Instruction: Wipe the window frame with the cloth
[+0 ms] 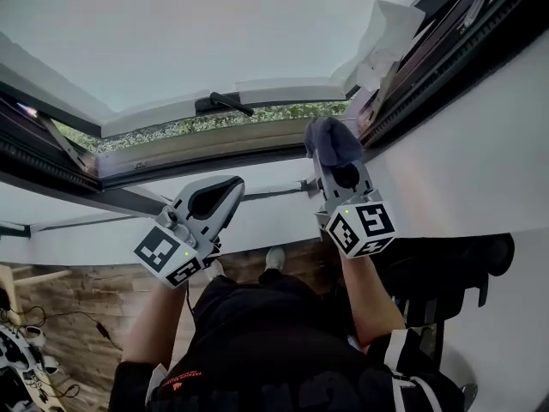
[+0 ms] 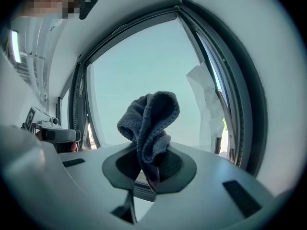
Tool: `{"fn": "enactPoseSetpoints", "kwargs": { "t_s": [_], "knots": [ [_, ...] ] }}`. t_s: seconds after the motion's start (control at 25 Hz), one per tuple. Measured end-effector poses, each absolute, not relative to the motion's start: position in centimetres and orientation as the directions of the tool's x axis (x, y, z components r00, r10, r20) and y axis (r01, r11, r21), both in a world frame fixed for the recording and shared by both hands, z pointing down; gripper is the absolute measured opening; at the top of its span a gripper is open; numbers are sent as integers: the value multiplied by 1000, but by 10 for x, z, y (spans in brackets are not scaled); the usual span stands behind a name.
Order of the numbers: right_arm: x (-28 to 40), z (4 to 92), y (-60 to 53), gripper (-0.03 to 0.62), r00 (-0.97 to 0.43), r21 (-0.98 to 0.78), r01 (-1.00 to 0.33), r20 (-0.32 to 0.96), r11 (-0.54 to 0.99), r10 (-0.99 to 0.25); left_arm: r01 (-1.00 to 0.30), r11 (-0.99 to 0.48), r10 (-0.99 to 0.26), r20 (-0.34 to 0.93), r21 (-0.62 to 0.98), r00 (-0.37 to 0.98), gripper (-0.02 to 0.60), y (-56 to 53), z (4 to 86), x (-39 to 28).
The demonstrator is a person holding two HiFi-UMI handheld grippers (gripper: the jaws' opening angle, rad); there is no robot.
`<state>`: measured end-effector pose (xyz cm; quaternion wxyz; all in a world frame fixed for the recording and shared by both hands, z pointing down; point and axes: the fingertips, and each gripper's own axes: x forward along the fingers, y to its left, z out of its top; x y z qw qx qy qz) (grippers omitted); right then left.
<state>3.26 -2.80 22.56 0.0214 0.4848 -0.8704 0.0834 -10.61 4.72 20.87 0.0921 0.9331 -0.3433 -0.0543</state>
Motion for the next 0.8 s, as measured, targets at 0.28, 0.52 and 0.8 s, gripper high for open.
{"fn": "enactPoseSetpoints", "kwargs": {
  "t_s": [0.28,0.52,0.8],
  "knots": [
    [45,210,-23,49,-555,-149,-828,78,541,-828,-636,-749,-652,-37,187,757,26,45,200,-92],
    [46,198,-26,48,-584,-160,-805,48,571,-810,-638,-749,-653,-37,180,756,26,37,198,-83],
    [38,192,-28,48,-619,-154,-779,35,608,-784,-639,-750,-653,-41,172,756,26,26,195,-79]
  ]
}}
